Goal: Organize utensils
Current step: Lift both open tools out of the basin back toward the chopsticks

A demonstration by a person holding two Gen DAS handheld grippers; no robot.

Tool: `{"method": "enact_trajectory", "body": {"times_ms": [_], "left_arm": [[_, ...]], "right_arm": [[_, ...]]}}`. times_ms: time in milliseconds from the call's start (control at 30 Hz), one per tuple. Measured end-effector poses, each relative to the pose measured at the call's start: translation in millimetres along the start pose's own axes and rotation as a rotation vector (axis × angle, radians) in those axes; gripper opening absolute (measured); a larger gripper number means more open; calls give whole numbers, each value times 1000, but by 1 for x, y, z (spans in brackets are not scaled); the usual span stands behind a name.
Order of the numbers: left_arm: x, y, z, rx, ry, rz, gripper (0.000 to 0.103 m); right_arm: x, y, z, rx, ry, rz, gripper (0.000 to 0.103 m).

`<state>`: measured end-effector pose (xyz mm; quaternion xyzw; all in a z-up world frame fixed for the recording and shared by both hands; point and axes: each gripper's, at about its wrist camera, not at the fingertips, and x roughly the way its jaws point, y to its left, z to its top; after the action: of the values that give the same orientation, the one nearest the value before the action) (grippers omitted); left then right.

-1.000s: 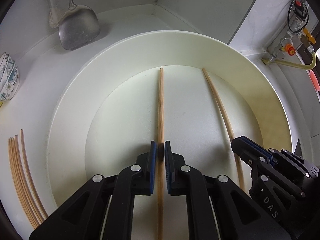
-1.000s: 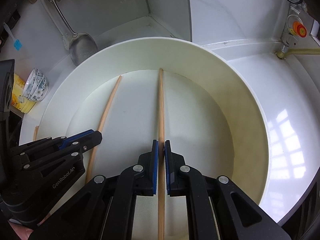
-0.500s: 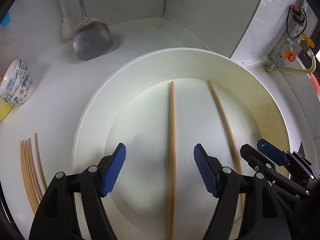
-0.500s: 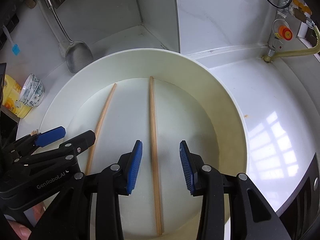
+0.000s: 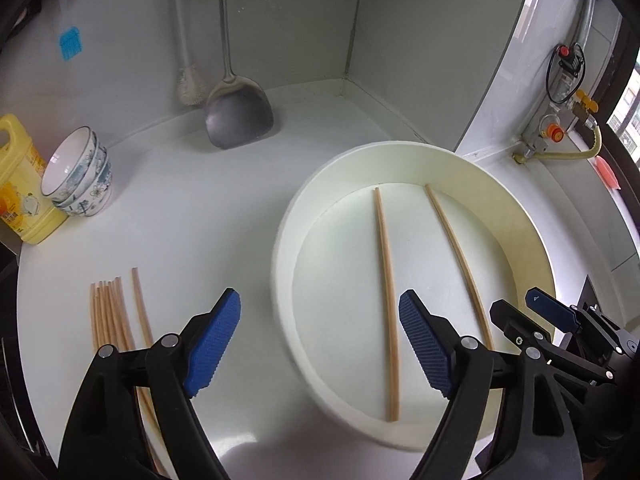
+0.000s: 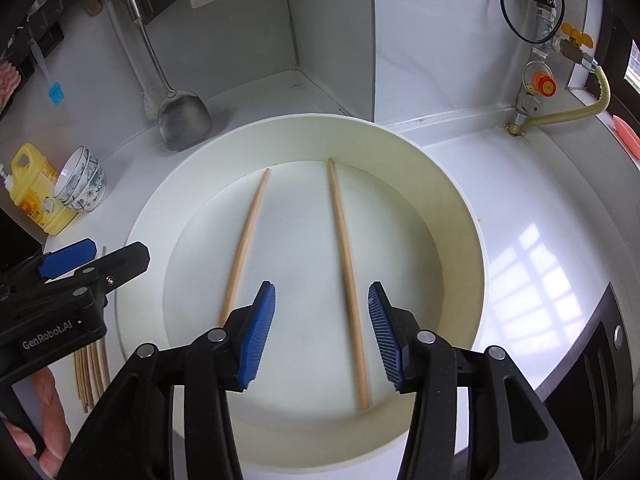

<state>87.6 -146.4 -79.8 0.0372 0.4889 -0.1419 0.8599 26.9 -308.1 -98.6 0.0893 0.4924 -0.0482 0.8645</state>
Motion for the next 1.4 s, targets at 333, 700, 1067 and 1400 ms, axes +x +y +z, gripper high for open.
{"method": "enact_trajectory", "body": {"times_ms": [333, 700, 1067, 1400], "left_arm": [[-68, 103, -54, -25, -39, 59, 96], [-103, 200, -123, -95, -44, 153, 96], [-86, 234, -158, -218, -35, 180, 96], [-45, 245, -169, -350, -36, 300, 96]], "right_arm": [[-37, 87, -44, -84, -30, 52, 66], [-50, 179, -84, -167, -40, 92, 69], [-15, 215, -108, -296, -13, 115, 69], [35, 211, -102, -283, -30, 225, 69]]}}
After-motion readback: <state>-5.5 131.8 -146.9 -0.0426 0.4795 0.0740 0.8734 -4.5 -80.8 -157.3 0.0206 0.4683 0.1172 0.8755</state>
